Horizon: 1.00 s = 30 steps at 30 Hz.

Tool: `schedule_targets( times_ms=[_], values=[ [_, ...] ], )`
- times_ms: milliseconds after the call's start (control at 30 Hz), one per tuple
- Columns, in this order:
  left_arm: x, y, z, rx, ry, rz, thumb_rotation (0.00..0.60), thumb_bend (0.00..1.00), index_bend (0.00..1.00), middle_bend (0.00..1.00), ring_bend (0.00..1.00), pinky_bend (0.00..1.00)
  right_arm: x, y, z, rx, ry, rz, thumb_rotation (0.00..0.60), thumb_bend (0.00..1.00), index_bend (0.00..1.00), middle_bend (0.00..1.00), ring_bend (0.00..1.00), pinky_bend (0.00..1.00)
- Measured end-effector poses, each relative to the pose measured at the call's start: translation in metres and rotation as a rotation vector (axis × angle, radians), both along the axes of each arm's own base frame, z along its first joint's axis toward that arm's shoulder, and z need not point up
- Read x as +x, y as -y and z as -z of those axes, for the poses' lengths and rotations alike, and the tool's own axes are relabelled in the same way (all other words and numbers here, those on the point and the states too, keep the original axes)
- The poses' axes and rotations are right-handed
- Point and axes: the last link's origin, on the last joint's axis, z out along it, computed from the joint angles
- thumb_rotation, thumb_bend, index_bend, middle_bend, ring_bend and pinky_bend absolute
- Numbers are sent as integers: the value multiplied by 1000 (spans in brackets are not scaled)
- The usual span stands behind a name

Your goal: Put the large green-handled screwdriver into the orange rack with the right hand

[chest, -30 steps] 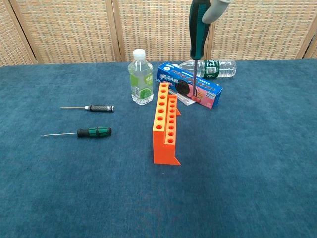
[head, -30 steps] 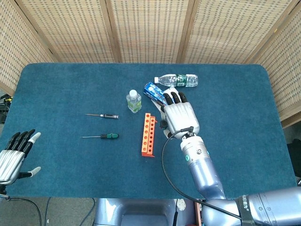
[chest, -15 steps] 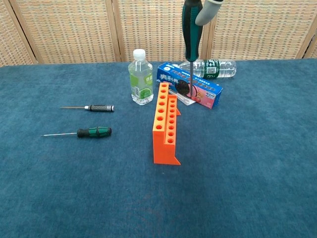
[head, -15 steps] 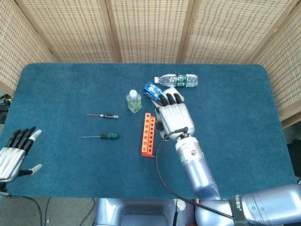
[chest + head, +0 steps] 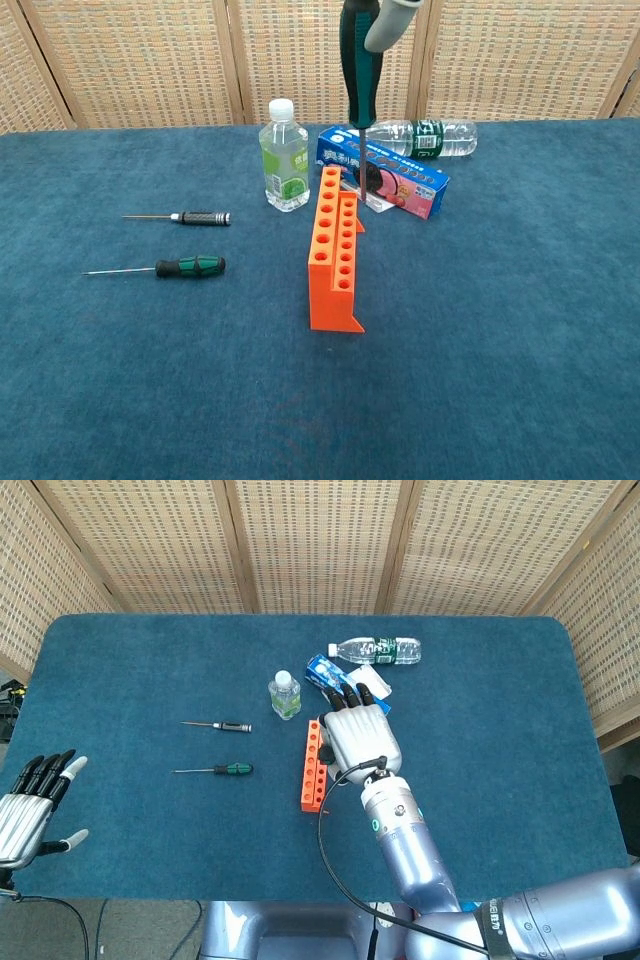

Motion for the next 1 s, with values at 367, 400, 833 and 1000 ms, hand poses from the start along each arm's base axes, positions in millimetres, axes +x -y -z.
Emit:
schedule_targets(
  times_ms=[367,400,833,1000],
  values=[
    [-1,-1,-1,-1,4,-6,600,0,0,0,0,0,7,4,14,5,18,-23,600,259,648,72,0,0],
    [-1,-1,-1,-2,5,-7,600,0,0,0,0,0,8,4,15,5,20,-25,600,259,648,72,0,0],
    [-2,-2,0,-10,5,-12,600,0,0,0,0,0,7,9,25,11,18,-22,600,259,648,72,0,0],
    [-2,-2,1,-13,3,-10,600,0,0,0,0,0,5,10,27,13,21,-22,600,258,648,72,0,0]
  ],
)
